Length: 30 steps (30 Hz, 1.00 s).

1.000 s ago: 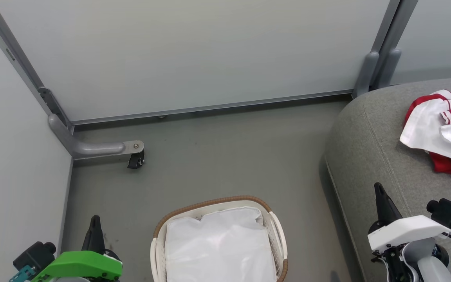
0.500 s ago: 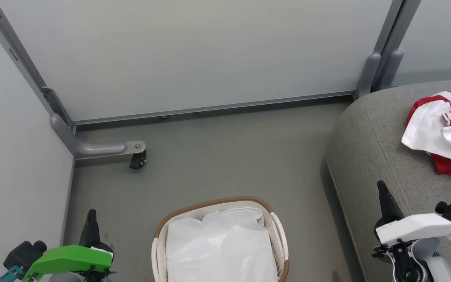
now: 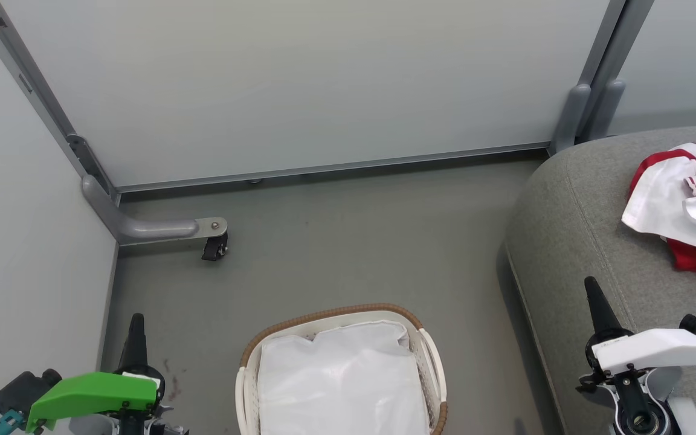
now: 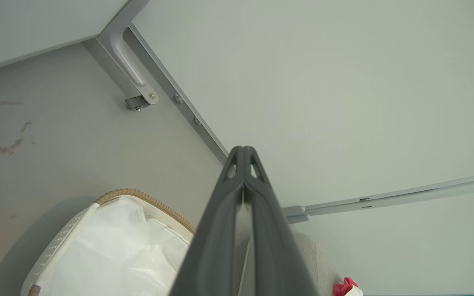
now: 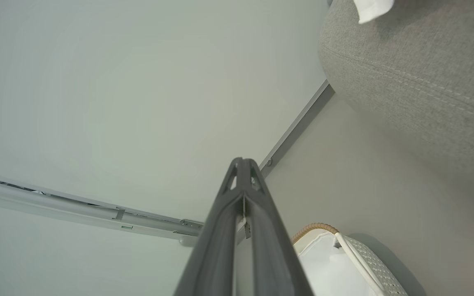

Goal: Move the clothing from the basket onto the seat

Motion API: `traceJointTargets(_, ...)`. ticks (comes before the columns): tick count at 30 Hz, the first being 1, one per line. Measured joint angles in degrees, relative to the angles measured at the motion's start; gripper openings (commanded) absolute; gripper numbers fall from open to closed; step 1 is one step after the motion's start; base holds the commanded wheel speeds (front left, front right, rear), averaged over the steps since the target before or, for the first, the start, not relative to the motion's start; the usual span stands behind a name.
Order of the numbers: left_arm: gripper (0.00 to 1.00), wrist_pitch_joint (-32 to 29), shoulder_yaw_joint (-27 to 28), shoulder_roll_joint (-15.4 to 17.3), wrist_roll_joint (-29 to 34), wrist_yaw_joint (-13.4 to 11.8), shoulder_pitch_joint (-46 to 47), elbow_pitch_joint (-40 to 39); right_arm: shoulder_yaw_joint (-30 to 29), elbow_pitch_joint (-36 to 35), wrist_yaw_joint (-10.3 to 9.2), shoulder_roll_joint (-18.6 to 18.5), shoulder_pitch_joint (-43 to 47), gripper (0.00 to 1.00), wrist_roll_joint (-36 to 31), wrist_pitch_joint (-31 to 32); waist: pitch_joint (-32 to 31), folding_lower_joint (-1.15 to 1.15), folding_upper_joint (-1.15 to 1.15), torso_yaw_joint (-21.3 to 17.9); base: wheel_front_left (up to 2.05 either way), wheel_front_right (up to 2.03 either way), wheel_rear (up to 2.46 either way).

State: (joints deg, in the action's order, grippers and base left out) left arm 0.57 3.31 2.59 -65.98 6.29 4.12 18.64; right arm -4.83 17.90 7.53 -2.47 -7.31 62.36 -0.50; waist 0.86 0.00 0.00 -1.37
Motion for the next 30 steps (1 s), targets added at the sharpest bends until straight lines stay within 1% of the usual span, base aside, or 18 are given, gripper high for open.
traceJointTargets(30, 0.0, -4.0, 1.8, 0.0, -14.7, 0.6, 0.9, -2.5, -0.9, -2.2, -0.02, -0.1, 0.5, 0.0, 16.8, 3.9, -0.3, 0.0, 0.0, 0.7, 0.0, 0.0, 0.0)
